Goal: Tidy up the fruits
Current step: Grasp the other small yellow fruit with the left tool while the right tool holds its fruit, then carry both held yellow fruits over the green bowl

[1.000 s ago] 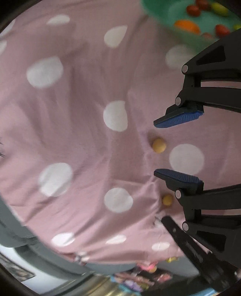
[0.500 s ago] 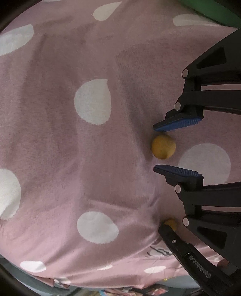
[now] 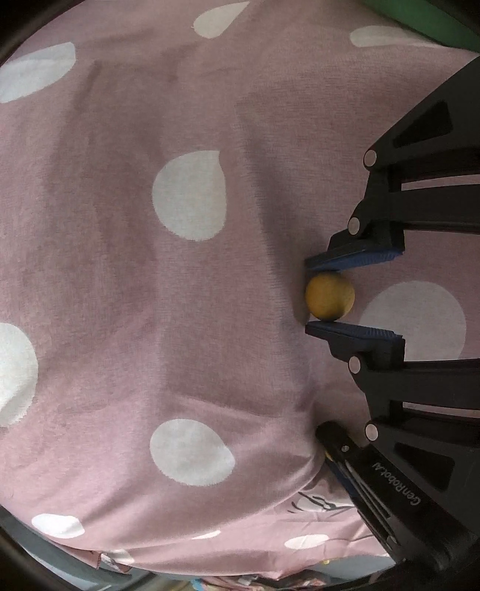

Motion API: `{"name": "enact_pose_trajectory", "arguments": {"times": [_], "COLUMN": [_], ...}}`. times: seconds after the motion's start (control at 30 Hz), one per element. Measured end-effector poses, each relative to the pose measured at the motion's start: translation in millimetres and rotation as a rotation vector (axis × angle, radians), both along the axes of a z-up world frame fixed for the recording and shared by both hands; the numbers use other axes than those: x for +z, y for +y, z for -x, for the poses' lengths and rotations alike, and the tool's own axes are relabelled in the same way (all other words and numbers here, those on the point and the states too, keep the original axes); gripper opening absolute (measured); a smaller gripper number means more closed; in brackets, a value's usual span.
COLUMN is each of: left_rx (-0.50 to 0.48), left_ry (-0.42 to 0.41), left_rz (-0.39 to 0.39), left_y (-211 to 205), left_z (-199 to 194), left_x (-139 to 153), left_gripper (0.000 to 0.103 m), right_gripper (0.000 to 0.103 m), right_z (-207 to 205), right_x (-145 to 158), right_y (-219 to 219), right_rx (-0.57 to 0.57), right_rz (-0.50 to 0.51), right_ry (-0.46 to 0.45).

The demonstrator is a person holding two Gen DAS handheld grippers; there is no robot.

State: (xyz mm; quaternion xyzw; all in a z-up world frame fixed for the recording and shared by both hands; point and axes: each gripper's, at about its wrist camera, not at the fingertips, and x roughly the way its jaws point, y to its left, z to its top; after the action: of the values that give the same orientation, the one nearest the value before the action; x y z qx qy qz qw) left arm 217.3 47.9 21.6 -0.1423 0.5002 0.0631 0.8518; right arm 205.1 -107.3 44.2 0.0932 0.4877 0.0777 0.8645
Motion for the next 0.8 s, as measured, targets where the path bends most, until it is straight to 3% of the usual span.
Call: {"name": "enact_pose_trajectory", "arguments": {"times": [0.27, 0.5, 0.6, 0.8], "left_rx": [-0.003, -0.054, -0.104, -0.243], "left_ry": [-0.041, -0.133, -0.160, -0.235], "left_rz": [-0.002, 0.020, 0.028, -0.020], "left_y": [-4.8, -25.2, -42.8, -98.1], "left_z": [41.7, 105.2, 136.3, 170.7], "left_x": [38.3, 86.0, 94.6, 106.3], "left_gripper": [0.027, 0.027, 0.027, 0.027], "right_gripper": [0.029, 0.030, 0.030, 0.030], "right_z": [15.5, 68.4, 98.3, 144.8], "right_x": [22.9, 62.1, 70.7, 81.9], "right_y": [-23.4, -50.3, -48.3, -86.8], "right_rx": [-0.012, -0.052, -0.071, -0.135], "right_rz": [-0.035, -0.037, -0.037, -0.039], "right_ry": [-0.022, -0.100, -0.147, -0.195]}}
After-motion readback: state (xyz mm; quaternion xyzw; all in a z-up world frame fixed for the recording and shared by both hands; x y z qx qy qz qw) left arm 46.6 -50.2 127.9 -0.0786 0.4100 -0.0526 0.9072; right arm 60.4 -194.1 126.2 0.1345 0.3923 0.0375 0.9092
